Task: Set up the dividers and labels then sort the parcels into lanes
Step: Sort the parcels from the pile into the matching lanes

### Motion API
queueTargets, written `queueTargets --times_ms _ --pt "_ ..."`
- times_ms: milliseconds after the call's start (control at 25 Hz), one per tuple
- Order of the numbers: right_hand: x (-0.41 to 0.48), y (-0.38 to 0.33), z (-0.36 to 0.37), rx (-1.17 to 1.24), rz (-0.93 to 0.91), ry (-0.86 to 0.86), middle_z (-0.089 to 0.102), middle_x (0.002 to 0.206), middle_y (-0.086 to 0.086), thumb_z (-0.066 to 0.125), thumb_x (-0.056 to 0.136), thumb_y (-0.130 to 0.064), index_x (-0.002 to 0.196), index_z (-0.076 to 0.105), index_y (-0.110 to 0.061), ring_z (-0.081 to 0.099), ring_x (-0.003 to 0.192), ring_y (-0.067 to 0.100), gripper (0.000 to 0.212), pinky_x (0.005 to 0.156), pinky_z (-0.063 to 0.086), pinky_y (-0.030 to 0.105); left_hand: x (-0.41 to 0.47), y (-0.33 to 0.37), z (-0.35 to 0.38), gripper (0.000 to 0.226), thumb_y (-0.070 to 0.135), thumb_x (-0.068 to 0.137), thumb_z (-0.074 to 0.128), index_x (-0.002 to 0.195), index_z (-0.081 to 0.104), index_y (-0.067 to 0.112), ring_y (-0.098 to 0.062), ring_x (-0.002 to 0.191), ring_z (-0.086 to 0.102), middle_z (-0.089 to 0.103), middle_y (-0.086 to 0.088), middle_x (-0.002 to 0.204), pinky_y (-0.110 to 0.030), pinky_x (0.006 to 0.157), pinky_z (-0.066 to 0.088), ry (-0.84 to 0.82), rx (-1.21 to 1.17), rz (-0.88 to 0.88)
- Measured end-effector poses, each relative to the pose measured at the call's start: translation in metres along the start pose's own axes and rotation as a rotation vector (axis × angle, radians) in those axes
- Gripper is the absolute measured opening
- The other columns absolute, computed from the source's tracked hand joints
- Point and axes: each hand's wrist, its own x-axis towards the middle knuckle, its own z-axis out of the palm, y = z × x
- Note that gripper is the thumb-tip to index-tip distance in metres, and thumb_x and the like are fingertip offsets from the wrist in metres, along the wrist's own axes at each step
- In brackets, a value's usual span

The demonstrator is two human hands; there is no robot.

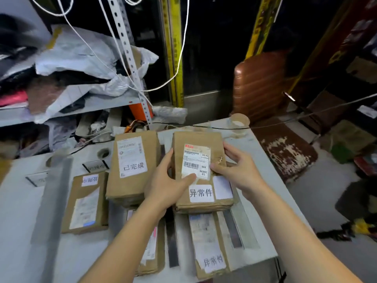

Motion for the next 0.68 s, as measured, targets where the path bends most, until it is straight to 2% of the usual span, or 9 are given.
queueTargets --times_ms 120,280,440,520,600,680 --pt "0.022 0.017 -0.001 -0.008 0.039 -0.063 0.067 0.111 -0.031 0.087 0.076 -0.003 0.146 0.055 -0.024 0.066 0.115 0.001 0.080 0.098 0.058 0.034 0.008 -0.009 0.010 0.106 0.057 0.054 0.084 0.144 0.029 0.065 -0.010 0.131 0.054 0.053 0.023 0.140 -0.046 0.100 0.054 0.026 -0.006 -0.076" --pt "0.034 0.039 0.001 -0.035 0.076 -0.114 0.066 0.134 -0.011 0.091 0.073 -0.010 0.149 0.052 -0.025 0.063 0.124 0.007 0.087 0.105 0.053 0.043 0.018 -0.024 0.026 0.103 0.063 0.055 0.076 0.141 0.020 0.073 -0.010 0.120 0.062 0.061 0.027 0.132 -0.048 0.097 0.055 0.008 0.049 -0.156" --pt "0.032 0.041 0.000 -0.133 0.080 -0.102 0.063 0.133 -0.016 0.093 0.072 -0.022 0.148 0.050 -0.030 0.060 0.121 0.003 0.088 0.104 0.053 0.034 0.021 -0.034 0.031 0.097 0.063 0.059 0.076 0.139 0.022 0.073 -0.010 0.116 0.065 0.065 0.032 0.124 -0.049 0.096 0.055 0.013 0.068 -0.205" --pt "0.029 0.037 0.001 -0.179 0.064 -0.082 0.064 0.133 -0.014 0.092 0.072 -0.028 0.148 0.051 -0.030 0.059 0.121 0.003 0.085 0.103 0.053 0.035 0.017 -0.029 0.028 0.097 0.055 0.063 0.081 0.142 0.026 0.065 -0.007 0.116 0.063 0.064 0.031 0.122 -0.046 0.096 0.055 0.029 0.068 -0.202" --pt "0.025 0.034 0.005 -0.243 0.052 -0.054 0.064 0.136 -0.012 0.090 0.073 -0.035 0.147 0.052 -0.032 0.057 0.127 0.006 0.083 0.104 0.053 0.039 0.017 -0.023 0.027 0.092 0.034 0.072 0.088 0.146 0.037 0.048 -0.004 0.109 0.062 0.063 0.028 0.112 -0.039 0.095 0.056 0.075 0.057 -0.188" --pt "0.025 0.030 0.007 -0.285 0.051 -0.038 0.065 0.137 -0.010 0.089 0.073 -0.037 0.147 0.053 -0.031 0.058 0.129 0.009 0.082 0.102 0.052 0.037 0.015 -0.014 0.029 0.086 0.015 0.075 0.088 0.144 0.042 0.037 -0.002 0.100 0.061 0.058 0.028 0.102 -0.029 0.088 0.054 0.098 0.063 -0.177"
